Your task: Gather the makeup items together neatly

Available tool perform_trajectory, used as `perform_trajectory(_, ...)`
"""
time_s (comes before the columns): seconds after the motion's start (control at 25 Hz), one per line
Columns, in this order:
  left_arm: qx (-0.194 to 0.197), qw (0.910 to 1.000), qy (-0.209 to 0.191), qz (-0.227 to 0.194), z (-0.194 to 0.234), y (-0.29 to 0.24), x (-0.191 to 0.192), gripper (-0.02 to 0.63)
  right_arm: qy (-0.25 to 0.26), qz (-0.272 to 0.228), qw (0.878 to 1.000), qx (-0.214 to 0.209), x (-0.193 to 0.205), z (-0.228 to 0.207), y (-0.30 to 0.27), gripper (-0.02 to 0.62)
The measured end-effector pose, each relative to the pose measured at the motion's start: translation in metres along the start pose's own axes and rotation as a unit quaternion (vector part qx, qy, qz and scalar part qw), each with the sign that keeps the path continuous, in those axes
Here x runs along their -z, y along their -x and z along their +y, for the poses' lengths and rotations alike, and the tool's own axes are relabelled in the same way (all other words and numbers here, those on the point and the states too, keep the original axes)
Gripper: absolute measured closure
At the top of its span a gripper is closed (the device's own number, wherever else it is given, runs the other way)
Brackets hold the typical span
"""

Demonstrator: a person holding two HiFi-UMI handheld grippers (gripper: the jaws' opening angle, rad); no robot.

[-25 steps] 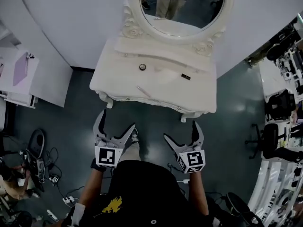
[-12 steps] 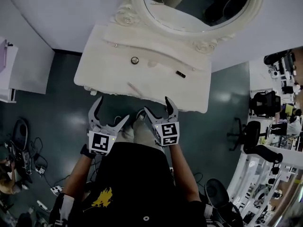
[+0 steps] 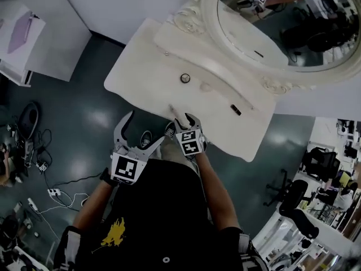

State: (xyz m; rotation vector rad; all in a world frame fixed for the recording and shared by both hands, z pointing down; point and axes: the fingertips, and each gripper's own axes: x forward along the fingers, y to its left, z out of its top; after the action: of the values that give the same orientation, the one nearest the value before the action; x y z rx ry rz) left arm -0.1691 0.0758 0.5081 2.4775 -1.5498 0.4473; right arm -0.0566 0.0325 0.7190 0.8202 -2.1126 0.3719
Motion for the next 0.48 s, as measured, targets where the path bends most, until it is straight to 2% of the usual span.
perform_trajectory(0.16, -0.037, 0.9991, 0.001, 0.021, 0.005, -0.013, -0.004, 0.115, 0.024, 0.060, 0.997, -0.032, 0.013, -0.002, -0.039, 0.401)
perform_trajectory(0.28, -0.066, 0.9974, 0.017, 0.022, 0.006, -0.021, -0.009, 0.115, 0.046, 0.099, 0.993, -0.040, 0.022, -0.004, -0.057, 0.486)
perform_trajectory(0.36, -0.081, 0.9958, 0.027, 0.035, 0.006, -0.025, -0.008, 0.115, 0.064, 0.116, 0.990, -0.047, 0.026, -0.004, -0.066, 0.512)
perform_trajectory(0.48, -0.092, 0.9935, 0.042, 0.051, 0.000, -0.032, -0.005, 0.115, 0.070, 0.136, 0.986, -0.061, 0.029, -0.007, -0.069, 0.512)
